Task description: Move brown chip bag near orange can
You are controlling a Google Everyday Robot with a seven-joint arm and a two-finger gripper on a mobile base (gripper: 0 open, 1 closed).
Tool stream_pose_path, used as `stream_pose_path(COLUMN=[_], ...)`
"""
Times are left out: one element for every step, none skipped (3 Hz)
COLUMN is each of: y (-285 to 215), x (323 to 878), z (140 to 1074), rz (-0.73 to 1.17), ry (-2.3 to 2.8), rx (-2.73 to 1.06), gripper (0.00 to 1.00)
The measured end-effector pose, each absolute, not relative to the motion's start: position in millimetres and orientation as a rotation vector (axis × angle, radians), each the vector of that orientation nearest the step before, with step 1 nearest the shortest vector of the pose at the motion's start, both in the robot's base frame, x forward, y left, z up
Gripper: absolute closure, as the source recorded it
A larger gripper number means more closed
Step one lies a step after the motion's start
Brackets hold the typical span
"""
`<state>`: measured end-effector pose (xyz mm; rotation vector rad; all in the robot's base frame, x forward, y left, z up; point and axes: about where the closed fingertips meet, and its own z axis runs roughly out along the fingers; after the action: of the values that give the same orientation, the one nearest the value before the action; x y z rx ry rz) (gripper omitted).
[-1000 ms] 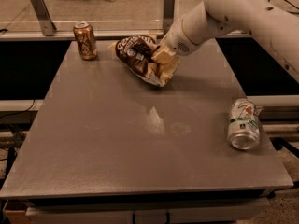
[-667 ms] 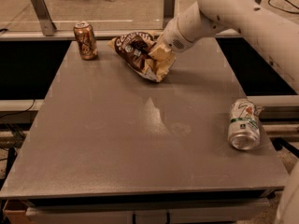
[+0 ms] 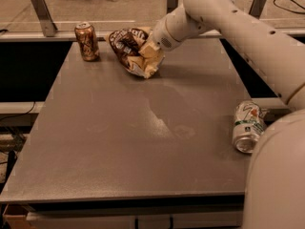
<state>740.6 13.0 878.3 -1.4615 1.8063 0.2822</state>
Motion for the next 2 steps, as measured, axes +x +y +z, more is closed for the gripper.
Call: stream_pose_path(y=[27.9, 36.6], x=[750.0, 751.7], z=[877.2, 879.8], rz=[0.299, 0.308], ry=[1.803, 1.791], rx=[-1.466, -1.470], gripper=[0.82, 0.59])
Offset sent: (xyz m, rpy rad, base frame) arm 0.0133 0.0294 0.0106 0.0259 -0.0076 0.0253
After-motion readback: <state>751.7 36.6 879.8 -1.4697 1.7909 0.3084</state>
